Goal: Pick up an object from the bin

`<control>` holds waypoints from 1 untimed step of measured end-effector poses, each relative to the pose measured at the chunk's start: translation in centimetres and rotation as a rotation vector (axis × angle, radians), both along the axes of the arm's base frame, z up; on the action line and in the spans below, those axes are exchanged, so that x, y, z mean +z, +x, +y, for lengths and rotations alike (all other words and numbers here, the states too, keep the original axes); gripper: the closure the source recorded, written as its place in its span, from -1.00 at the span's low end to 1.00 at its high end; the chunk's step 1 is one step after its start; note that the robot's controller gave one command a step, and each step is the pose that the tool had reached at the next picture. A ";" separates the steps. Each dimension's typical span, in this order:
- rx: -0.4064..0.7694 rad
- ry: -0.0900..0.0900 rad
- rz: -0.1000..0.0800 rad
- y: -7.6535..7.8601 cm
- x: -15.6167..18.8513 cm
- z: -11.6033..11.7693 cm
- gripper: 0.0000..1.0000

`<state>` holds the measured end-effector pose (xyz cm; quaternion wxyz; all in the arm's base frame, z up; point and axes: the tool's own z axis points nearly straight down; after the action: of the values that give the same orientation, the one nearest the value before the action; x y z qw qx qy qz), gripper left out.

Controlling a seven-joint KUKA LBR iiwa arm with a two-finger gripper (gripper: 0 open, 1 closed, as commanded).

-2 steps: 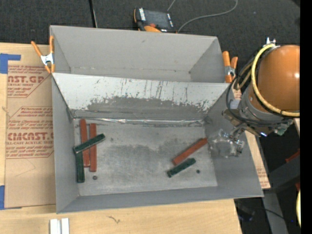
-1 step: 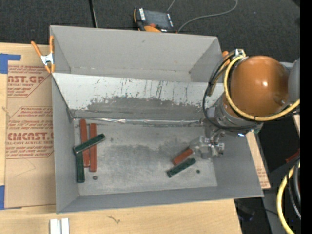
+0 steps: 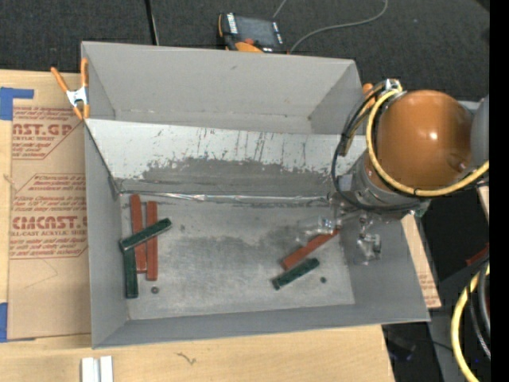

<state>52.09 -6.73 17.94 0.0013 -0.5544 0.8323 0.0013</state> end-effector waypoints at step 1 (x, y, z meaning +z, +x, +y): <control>-0.014 0.000 -0.004 7.3 -11.2 1.9 -1.00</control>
Offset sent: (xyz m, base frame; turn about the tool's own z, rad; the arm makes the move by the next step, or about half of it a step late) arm 0.0708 0.0164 -0.1094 0.0139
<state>59.36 -4.82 6.78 0.0031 -0.5486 0.8361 0.0003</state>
